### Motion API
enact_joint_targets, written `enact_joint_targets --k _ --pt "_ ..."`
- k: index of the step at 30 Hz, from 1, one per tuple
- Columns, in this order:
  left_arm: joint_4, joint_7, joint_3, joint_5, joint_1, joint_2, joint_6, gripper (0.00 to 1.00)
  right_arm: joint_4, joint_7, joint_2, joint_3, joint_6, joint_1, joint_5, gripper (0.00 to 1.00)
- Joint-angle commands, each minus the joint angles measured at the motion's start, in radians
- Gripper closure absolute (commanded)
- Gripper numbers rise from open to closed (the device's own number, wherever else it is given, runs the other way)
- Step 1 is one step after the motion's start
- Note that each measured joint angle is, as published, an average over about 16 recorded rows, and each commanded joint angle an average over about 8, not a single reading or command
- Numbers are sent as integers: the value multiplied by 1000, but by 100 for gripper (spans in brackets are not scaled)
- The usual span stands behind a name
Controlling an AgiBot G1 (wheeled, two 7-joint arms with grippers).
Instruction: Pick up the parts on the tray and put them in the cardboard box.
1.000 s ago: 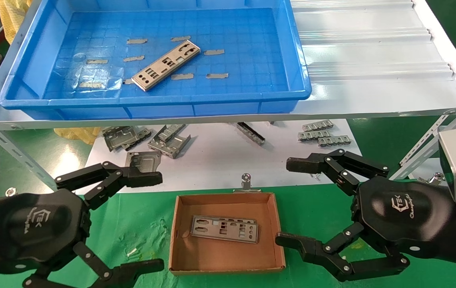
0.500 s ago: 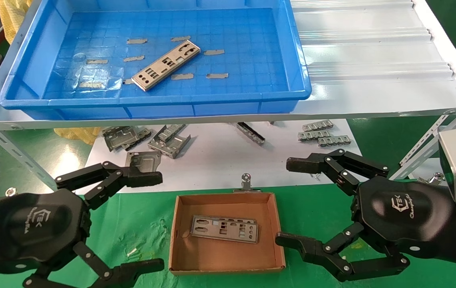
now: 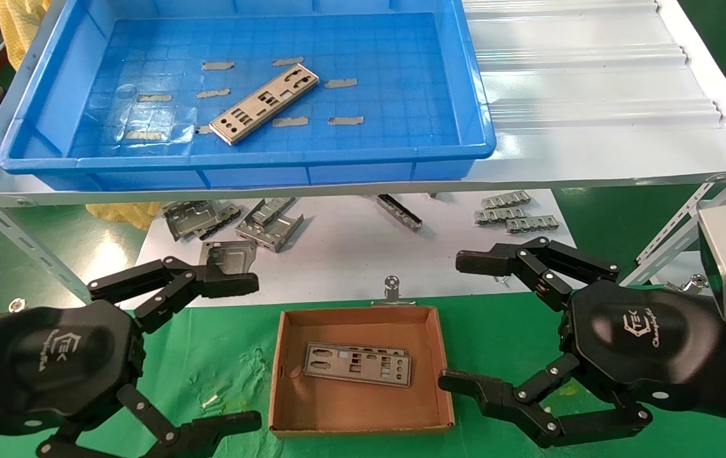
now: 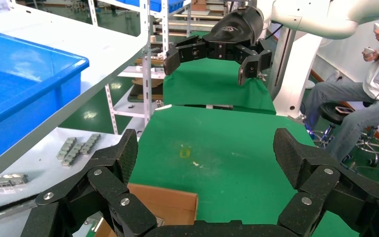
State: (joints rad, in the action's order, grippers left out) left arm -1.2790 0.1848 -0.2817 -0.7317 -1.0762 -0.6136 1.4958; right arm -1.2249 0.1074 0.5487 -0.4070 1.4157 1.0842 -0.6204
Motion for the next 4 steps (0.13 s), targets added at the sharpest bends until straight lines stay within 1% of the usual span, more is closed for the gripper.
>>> enact_joint_targets --k 1,4 --pt "0 0 0 0 0 0 0 0 0 0 0 0 0 0 0 0" --pt "0 0 0 0 0 0 0 0 0 0 0 0 0 0 0 0"
